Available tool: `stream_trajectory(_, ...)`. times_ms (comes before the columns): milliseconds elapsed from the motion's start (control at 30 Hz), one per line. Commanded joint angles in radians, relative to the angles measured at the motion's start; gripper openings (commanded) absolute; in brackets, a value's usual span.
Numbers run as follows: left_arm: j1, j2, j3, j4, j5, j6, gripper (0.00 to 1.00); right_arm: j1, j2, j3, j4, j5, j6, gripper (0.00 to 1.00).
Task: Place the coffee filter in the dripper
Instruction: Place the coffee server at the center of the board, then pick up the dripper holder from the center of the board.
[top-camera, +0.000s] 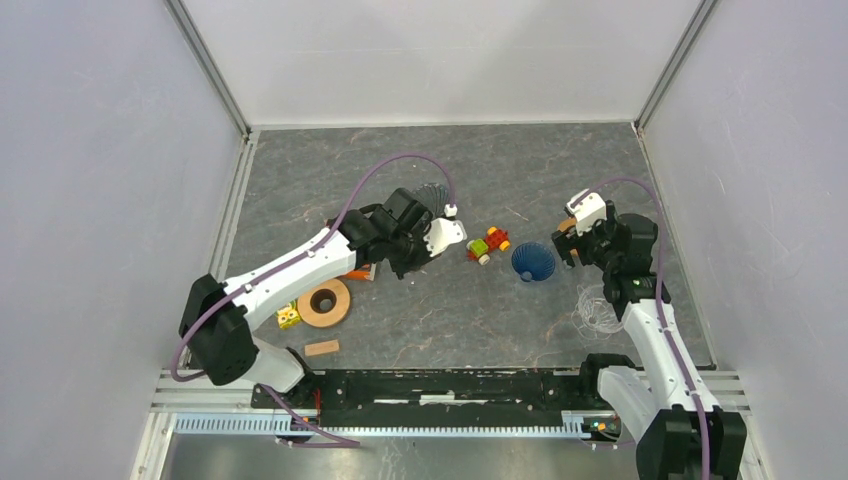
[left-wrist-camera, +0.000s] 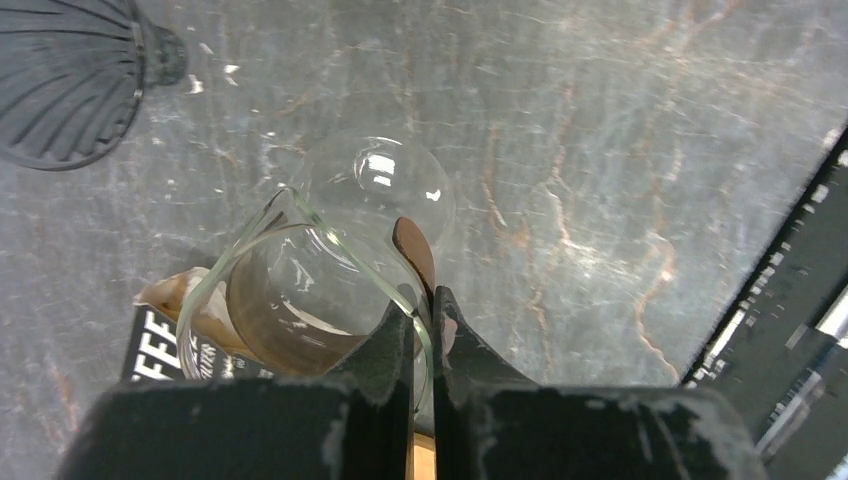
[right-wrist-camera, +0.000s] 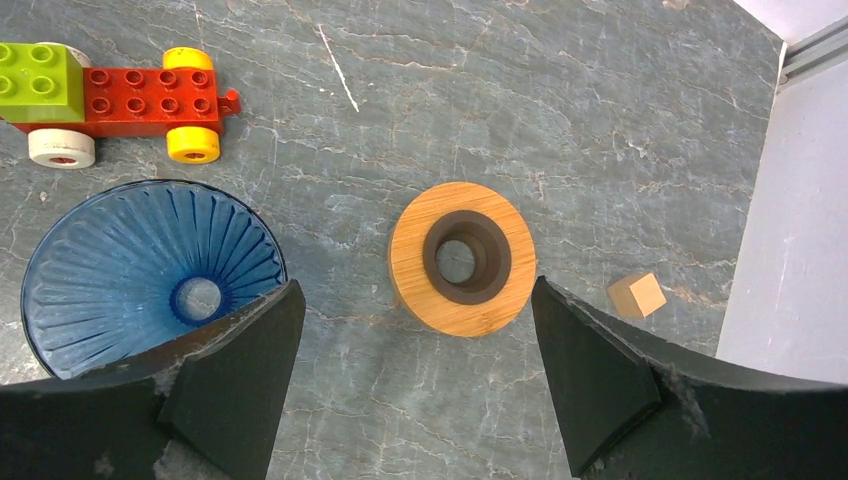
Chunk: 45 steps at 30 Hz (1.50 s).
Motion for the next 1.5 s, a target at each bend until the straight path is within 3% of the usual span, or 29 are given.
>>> stream_trajectory(0, 0.001, 0.015, -0.004, 0.134, -0.081, 0.048, 0.02, -0.007, 0.006, 0.003, 0.034, -0.006, 0.009, 0.91)
stream_trajectory(133, 0.002, 0.048, -0.023, 0.161, -0.151, 0.055, 0.02, -0.007, 0.006, 0.003, 0.032, -0.011, 0.004, 0.91)
stream_trajectory(533, 0.004, 0.097, 0.001, 0.113, -0.118, 0.046, 0.06, -0.008, 0.014, 0.005, 0.025, -0.025, -0.009, 0.92)
stream_trajectory(600, 0.004, 0.113, 0.019, 0.093, -0.123, 0.043, 0.14, -0.009, 0.013, 0.005, 0.025, -0.027, -0.009, 0.92)
stream_trajectory(733, 0.005, 0.116, 0.051, 0.074, -0.130, 0.036, 0.41, -0.009, 0.014, 0.005, 0.026, -0.027, -0.009, 0.92)
stream_trajectory(867, 0.008, 0.095, 0.090, 0.052, -0.134, 0.032, 0.53, -0.009, 0.022, 0.016, 0.022, -0.005, 0.000, 0.92)
stream_trajectory(1000, 0.013, 0.040, 0.113, 0.049, -0.139, 0.030, 0.77, -0.009, 0.036, 0.058, -0.013, 0.027, 0.009, 0.92)
stream_trajectory(1167, 0.024, -0.053, 0.131, 0.048, -0.121, -0.001, 0.97, -0.008, 0.078, 0.127, -0.095, 0.048, -0.026, 0.90)
stream_trajectory(1467, 0.132, -0.168, 0.122, 0.035, -0.083, -0.101, 1.00, -0.009, 0.206, 0.200, -0.101, 0.284, -0.068, 0.87)
